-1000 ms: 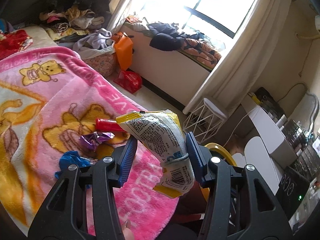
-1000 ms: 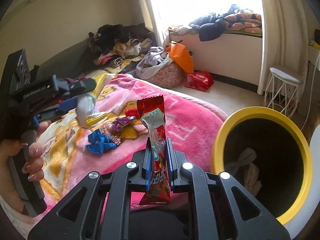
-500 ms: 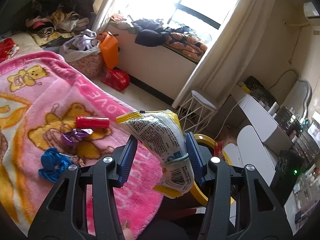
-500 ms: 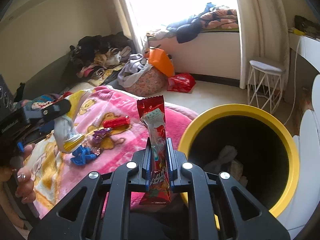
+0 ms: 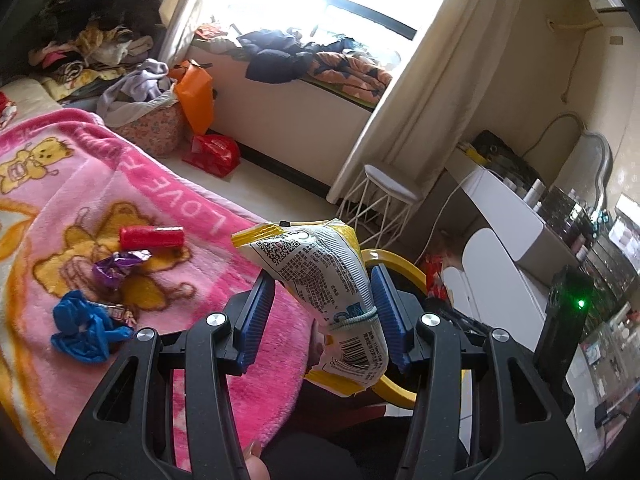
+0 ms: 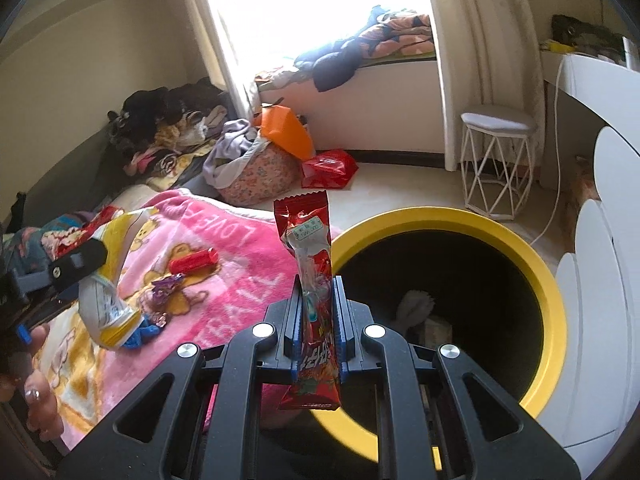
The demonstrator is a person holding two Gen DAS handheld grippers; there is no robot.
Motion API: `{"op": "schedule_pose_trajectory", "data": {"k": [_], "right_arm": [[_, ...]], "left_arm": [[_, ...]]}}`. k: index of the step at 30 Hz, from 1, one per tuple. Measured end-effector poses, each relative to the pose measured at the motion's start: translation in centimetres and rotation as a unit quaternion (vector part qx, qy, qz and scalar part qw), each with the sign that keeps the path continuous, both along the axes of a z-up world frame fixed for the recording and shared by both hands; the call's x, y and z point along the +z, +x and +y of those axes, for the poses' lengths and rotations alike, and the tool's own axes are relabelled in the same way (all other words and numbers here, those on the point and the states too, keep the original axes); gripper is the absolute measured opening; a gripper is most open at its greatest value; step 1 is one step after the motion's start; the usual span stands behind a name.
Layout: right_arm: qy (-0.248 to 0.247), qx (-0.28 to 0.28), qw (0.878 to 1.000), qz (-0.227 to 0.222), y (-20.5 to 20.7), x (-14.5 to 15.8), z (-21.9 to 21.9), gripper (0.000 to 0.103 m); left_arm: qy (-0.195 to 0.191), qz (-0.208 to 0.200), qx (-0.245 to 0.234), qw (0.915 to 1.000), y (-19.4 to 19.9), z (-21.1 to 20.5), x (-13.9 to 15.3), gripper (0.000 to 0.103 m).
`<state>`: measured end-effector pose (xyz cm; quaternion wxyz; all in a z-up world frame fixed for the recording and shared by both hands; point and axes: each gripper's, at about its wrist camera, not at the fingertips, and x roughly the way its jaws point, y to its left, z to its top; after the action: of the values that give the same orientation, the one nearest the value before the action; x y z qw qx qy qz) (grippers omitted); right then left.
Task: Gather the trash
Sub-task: 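Carry the red candy wrapper and white-yellow chip bag over the yellow bin, then open both tools to drop the wrapper and chip bag into the bin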
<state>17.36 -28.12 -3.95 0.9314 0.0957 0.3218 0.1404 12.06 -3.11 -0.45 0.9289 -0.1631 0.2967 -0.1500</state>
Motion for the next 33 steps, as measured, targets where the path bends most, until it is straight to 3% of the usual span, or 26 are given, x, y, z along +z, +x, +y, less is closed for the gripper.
{"op": "schedule_pose_trajectory", "data": {"k": [33], "right_arm": [[0.017,-0.110,0.993,0.026,0.9,-2.2,-8.0,0.013]], "left_arm": [[0.054,-0.003,-0.105,0.9930,1.0,-10.8,-2.0,0.043]]}}
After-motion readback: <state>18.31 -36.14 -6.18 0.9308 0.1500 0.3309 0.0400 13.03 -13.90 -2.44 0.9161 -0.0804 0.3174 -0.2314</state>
